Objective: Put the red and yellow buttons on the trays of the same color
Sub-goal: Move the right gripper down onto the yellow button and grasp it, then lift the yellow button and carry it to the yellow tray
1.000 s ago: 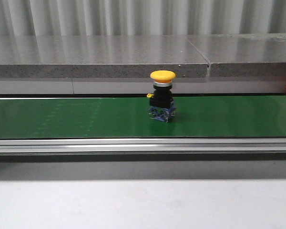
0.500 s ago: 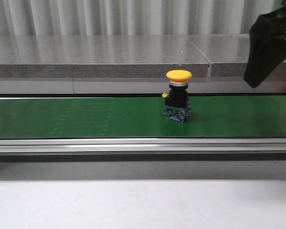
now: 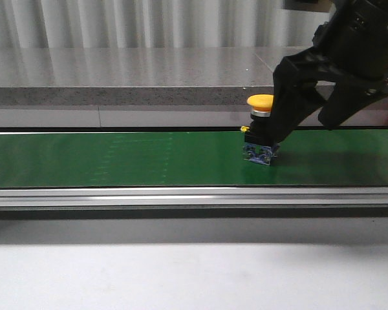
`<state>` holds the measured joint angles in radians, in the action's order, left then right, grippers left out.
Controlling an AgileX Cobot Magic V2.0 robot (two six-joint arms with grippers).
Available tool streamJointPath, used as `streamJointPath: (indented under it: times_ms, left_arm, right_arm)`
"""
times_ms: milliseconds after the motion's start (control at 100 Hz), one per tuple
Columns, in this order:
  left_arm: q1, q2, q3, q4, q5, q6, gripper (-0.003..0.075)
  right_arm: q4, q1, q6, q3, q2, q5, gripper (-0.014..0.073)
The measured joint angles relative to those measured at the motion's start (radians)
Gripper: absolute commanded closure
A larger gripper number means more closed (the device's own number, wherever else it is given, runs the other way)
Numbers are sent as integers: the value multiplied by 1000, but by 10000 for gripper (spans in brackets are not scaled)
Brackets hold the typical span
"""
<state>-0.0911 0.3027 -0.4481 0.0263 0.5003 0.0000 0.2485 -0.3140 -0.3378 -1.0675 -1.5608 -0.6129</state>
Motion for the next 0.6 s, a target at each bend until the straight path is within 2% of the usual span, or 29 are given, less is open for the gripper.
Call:
streamJointPath:
  times_ms: [360, 500, 600]
  left_arm:
    - [0, 0, 0, 0, 0, 0, 741]
    - [0, 0, 0, 0, 0, 0, 741]
    - [0, 0, 0, 0, 0, 0, 741]
  right_arm:
    - [4, 0, -14, -45, -47, 21, -48]
    - [4, 0, -16, -47, -56, 26, 82]
    - [4, 0, -16, -47, -62, 39, 228]
